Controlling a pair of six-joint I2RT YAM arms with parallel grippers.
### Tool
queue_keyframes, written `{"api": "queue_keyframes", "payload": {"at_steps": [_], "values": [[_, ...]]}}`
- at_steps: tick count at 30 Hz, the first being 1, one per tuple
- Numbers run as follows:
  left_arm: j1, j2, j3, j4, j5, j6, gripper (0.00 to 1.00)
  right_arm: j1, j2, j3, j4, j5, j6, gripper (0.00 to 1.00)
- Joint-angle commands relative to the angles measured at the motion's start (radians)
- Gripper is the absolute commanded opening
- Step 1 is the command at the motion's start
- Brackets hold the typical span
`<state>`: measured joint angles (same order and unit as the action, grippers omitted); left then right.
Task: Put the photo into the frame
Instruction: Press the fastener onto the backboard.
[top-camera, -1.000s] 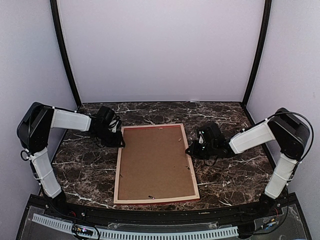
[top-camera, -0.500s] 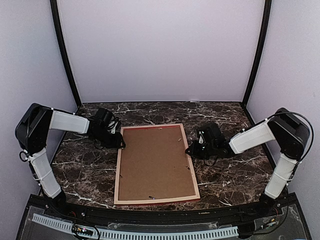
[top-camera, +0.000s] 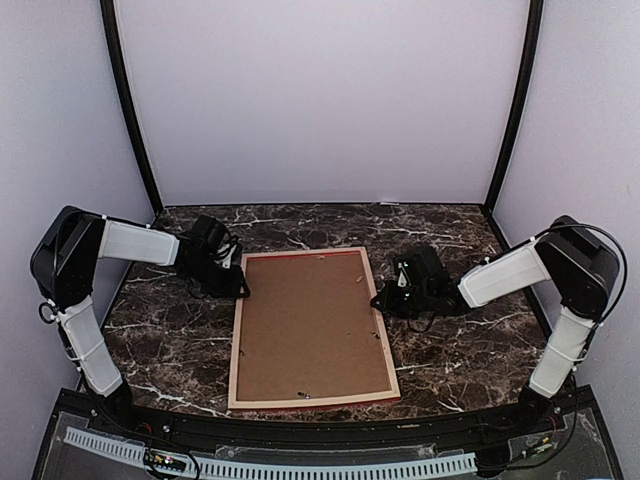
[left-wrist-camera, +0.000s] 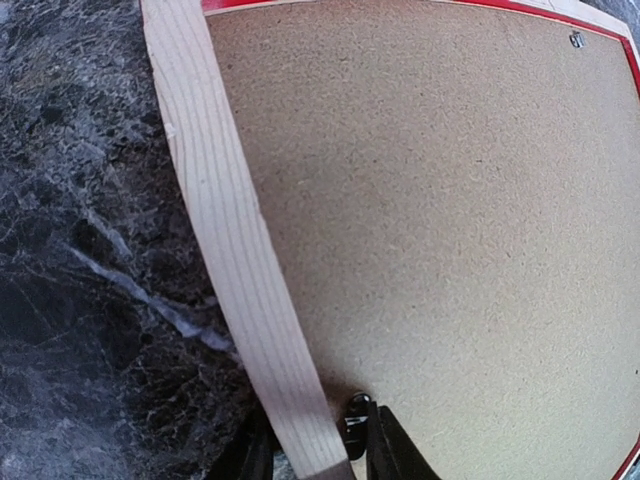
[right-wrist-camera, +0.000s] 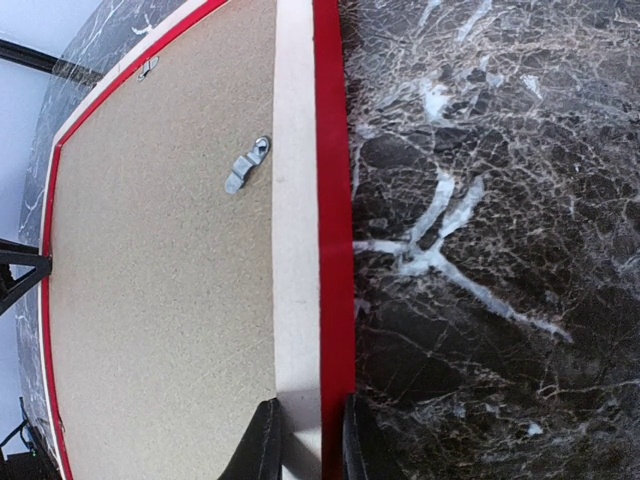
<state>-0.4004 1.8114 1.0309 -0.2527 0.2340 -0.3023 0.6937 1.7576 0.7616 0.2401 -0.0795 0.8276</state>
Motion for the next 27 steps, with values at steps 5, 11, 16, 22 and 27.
{"api": "queue_keyframes", "payload": {"at_steps": [5, 11, 16, 22, 27], "values": [[-0.02, 0.044, -0.068, -0.179, -0.003, -0.016, 0.23, 0.013, 0.063, -0.025, -0.116, -0.046, 0.036, 0.06], [-0.02, 0.03, -0.069, -0.144, -0.032, -0.015, 0.15, 0.013, 0.065, -0.036, -0.104, -0.048, 0.041, 0.06], [-0.021, 0.015, -0.051, -0.132, -0.046, 0.005, 0.05, 0.012, 0.07, -0.036, -0.099, -0.051, 0.042, 0.06], [-0.025, -0.007, -0.033, -0.139, -0.119, 0.028, 0.0, 0.013, 0.074, -0.039, -0.098, -0.052, 0.042, 0.06], [-0.027, -0.012, -0.005, -0.166, -0.139, 0.025, 0.37, 0.013, 0.083, -0.032, -0.094, -0.058, 0.041, 0.06]]}}
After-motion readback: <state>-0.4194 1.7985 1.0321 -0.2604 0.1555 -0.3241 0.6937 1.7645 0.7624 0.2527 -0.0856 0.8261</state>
